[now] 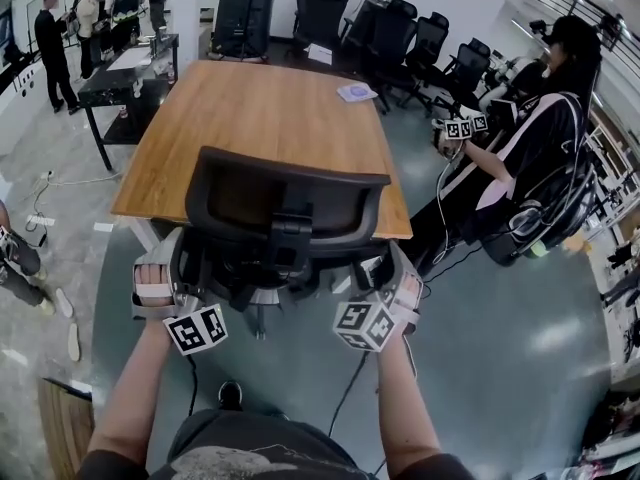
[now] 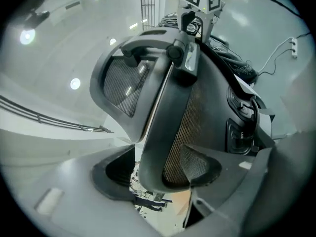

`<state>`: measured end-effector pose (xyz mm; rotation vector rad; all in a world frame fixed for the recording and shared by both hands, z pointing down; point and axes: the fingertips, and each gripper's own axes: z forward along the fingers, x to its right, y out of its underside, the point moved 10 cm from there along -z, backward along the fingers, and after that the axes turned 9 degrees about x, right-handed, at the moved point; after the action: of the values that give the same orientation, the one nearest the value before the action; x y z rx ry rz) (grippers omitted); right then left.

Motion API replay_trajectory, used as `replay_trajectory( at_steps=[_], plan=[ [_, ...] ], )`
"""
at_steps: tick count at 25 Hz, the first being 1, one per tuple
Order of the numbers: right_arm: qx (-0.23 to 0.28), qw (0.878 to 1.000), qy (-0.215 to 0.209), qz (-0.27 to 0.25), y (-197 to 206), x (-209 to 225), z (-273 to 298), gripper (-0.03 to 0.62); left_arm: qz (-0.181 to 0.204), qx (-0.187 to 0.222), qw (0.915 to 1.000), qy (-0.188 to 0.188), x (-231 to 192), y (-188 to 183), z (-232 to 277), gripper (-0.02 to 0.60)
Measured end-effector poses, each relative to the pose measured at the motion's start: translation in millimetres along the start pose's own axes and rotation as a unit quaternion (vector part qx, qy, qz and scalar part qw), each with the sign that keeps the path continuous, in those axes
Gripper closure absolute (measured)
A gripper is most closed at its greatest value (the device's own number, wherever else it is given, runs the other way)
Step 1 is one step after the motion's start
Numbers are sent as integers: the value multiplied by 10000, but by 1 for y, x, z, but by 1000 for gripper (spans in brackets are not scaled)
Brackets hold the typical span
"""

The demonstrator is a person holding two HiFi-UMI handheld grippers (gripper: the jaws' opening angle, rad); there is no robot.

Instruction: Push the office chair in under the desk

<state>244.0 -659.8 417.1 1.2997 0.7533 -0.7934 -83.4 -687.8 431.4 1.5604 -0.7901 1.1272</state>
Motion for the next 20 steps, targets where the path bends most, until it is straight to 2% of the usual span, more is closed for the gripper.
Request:
replay_trajectory(
  at_steps=[3, 6, 10, 12, 14, 16, 20],
  plan=[
    [357, 9987, 142, 336, -2, -3, -26, 238, -372, -22, 9992, -115, -6, -10, -22, 286],
    [618, 9969, 121, 479, -3, -12, -49, 245, -763, -29, 9968, -241, -8, -28, -42, 334],
    [812, 9947, -52, 633, 1, -22, -74, 263, -977, 19, 9939, -512, -9, -62, -66, 412],
    [955, 9925, -116, 752, 1, -19, -88, 301, -1081, 5, 9920, -651, -13, -79, -79, 459],
    [1058, 9896, -189, 953, 3, -14, -101, 367, -1248, -41, 9897, -707, -14, -94, -93, 524],
    [1105, 9859, -253, 1229, 8, -10, -113, 385, -1393, -121, 9877, -698, -12, -106, -108, 563],
    [1227, 9803, -326, 1512, 16, -3, -133, 427, -1720, -296, 9820, -725, -6, -126, -135, 563]
  ],
)
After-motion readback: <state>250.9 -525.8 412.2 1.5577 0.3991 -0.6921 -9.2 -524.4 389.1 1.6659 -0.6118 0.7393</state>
